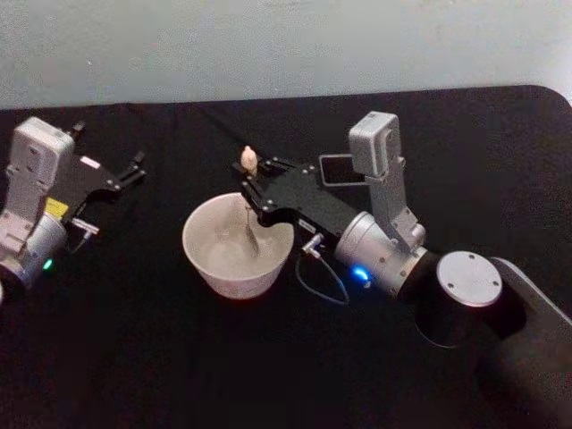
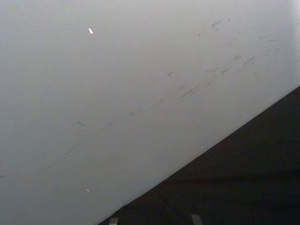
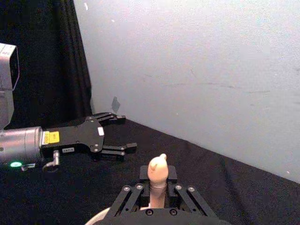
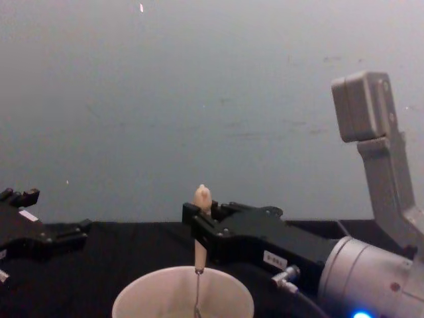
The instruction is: Pick up the stirring spoon with one hand, stir inside the cup, then place it back in its original position.
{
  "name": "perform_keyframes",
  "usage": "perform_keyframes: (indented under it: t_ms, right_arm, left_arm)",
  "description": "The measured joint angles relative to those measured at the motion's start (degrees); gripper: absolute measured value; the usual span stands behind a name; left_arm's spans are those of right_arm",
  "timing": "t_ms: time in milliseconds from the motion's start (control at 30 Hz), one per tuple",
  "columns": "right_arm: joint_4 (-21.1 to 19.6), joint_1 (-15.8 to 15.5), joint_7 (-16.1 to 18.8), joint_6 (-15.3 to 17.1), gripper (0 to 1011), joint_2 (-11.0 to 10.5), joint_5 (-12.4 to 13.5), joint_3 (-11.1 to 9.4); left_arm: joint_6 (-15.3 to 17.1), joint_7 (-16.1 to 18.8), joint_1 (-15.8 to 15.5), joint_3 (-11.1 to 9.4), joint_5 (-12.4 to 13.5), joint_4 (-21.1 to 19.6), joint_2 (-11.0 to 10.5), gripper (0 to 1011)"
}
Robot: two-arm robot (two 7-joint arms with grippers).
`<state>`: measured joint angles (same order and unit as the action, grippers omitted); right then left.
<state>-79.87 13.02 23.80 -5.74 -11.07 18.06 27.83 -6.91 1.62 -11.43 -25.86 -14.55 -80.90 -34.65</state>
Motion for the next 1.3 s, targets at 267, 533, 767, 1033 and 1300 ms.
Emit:
perform_keyframes:
  t_ms: [267, 533, 767, 1033, 1300]
  right_arm:
    - [-0.69, -0.44, 0.04, 0.02, 214, -0.19, 0.03, -0.22]
    - [-3.43, -1.13, 0.55, 0.18, 213, -0.82, 1.12, -0.94]
    - [-8.43, -2.30, 1.36, 0.95, 213, -2.51, 3.27, -1.92]
    - [-14.73, -3.57, 0.90, 1.33, 214, -4.62, 6.20, -3.95]
    - [-18.32, -4.59, -1.90, 1.38, 214, -6.00, 6.93, -6.54]
  left_arm:
    - [0.00, 0.00, 0.00, 0.00, 0.00, 0.00, 0.00, 1001]
    - [0.00, 0.00, 0.00, 0.00, 0.00, 0.00, 0.00, 1001]
    - [0.00, 0.00, 0.00, 0.00, 0.00, 0.00, 0.00, 1001]
    - [0.00, 0.00, 0.00, 0.00, 0.00, 0.00, 0.00, 1001]
    - [0.00, 0.00, 0.00, 0.00, 0.00, 0.00, 0.00, 1001]
